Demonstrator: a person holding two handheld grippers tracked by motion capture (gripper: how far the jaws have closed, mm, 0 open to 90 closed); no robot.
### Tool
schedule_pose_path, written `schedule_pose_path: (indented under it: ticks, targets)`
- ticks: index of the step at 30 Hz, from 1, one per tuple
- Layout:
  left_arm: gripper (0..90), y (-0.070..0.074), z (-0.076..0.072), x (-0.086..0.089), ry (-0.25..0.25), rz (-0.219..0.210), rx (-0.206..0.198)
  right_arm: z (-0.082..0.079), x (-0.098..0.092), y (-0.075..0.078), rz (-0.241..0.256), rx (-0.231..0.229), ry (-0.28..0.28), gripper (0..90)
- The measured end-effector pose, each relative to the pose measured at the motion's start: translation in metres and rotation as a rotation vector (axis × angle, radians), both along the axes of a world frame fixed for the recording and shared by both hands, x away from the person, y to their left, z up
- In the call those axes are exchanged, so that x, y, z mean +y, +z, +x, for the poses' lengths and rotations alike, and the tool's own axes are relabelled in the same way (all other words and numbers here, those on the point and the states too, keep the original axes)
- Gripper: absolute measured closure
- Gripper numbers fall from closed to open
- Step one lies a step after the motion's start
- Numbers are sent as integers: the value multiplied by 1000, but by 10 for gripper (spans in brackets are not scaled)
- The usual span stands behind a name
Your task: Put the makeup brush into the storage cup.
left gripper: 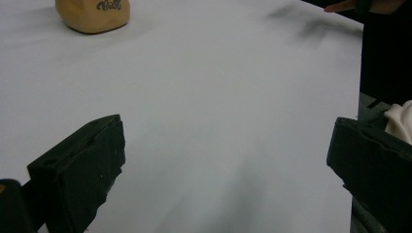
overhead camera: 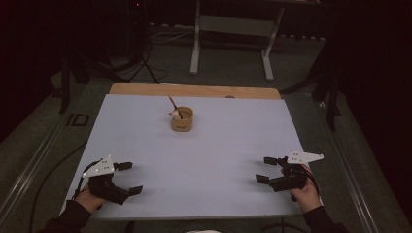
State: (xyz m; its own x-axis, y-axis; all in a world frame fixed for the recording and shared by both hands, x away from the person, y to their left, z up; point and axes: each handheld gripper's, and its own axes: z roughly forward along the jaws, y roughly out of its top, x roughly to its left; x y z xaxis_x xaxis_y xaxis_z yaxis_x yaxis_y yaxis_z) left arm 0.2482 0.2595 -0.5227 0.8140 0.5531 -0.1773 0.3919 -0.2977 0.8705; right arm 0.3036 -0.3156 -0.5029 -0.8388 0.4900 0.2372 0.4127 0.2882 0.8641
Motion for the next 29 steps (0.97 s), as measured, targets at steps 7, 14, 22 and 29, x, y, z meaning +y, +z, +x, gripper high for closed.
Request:
schedule_pose_path:
  ticks: [7, 14, 22, 29]
  targets:
    - [12, -2, 2, 1, 0, -20, 1, 1, -1, -1, 9, 3, -16, 124]
    - [12, 4, 0, -3, 0, -16, -21, 2, 0, -5, -7, 18, -6, 123]
    - [12, 3, 0, -3, 9, -19, -25, 2, 1, -10, -25, 30, -3, 123]
    - [12, 2, -1, -4, 8, -17, -31, 3, 1, -11, -32, 33, -6, 123]
